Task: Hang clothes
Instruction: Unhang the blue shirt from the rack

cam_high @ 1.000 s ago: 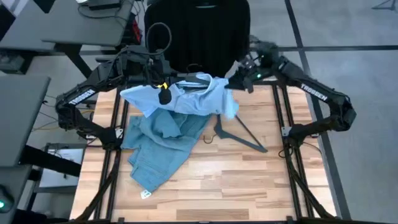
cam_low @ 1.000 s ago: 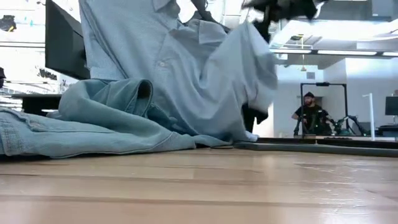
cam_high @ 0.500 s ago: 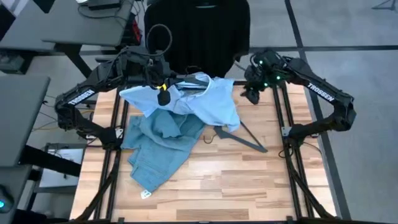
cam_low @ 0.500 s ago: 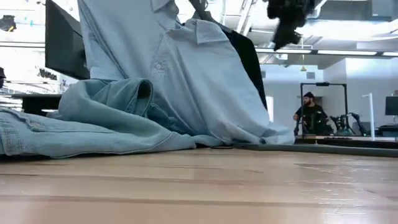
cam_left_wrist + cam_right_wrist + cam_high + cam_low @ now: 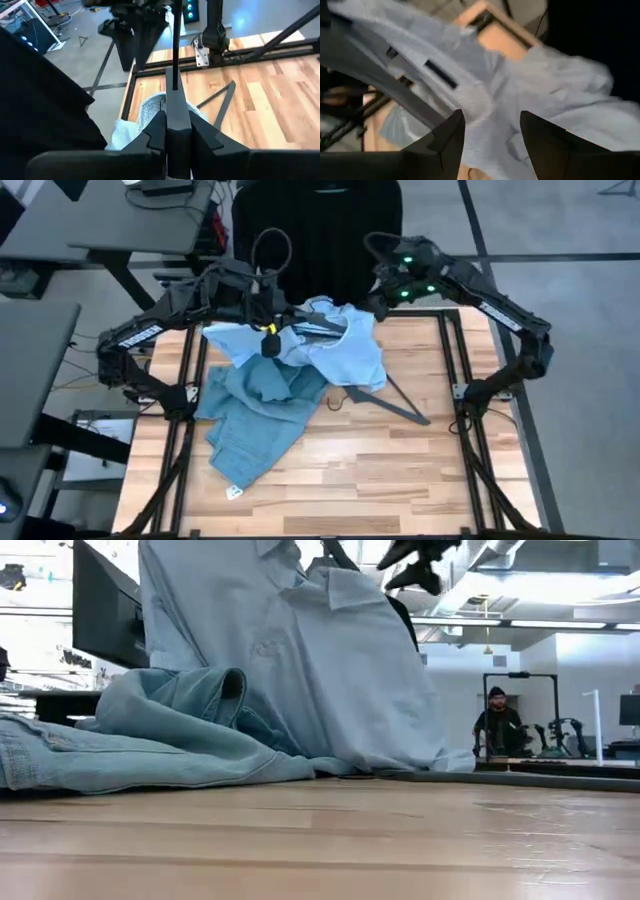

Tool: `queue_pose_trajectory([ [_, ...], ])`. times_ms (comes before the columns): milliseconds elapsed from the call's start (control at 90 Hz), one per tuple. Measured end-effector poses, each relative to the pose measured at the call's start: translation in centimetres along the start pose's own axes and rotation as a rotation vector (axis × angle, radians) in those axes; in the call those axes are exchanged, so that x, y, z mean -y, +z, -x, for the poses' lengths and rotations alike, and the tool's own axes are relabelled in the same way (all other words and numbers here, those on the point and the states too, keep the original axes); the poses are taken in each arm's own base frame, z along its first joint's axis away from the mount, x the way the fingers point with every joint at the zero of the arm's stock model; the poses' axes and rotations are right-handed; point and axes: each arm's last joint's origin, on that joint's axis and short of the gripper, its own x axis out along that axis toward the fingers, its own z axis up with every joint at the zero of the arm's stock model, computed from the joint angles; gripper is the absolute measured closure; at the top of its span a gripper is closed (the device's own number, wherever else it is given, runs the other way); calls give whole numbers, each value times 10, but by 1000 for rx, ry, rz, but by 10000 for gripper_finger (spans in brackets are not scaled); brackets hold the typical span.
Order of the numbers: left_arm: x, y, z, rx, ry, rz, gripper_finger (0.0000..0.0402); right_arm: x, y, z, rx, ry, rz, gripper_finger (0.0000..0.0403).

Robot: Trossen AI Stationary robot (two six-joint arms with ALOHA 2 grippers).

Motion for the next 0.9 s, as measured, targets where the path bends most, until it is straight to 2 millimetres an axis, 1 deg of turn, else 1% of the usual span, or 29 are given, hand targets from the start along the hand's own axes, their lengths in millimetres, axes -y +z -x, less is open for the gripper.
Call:
queue_pose_trajectory([
  [122, 0, -1, -9, -10, -3, -10, 375, 0, 9, -9, -93, -66, 2, 226],
  [200, 0, -2, -14, -20, -3, -31, 375, -1, 12, -16, -155, -102, 14, 226],
  [322, 0, -1, -12, -10, 1, -52, 375, -2, 15, -27, -222, -118, 3, 226],
  [533, 0, -1, -12, -7, 4, -78, 375, -11, 11, -43, -284, -107, -29, 226],
  [656, 0, -1, -12, -5, 3, -94, 375, -10, 8, -44, -311, -133, -64, 226],
  [822, -1, -1, -12, -3, 7, -106, 375, -10, 9, -43, -298, -147, -112, 226],
  [900, -1, 0, -12, -2, 6, -117, 375, -9, 7, -49, -299, -149, -132, 226],
])
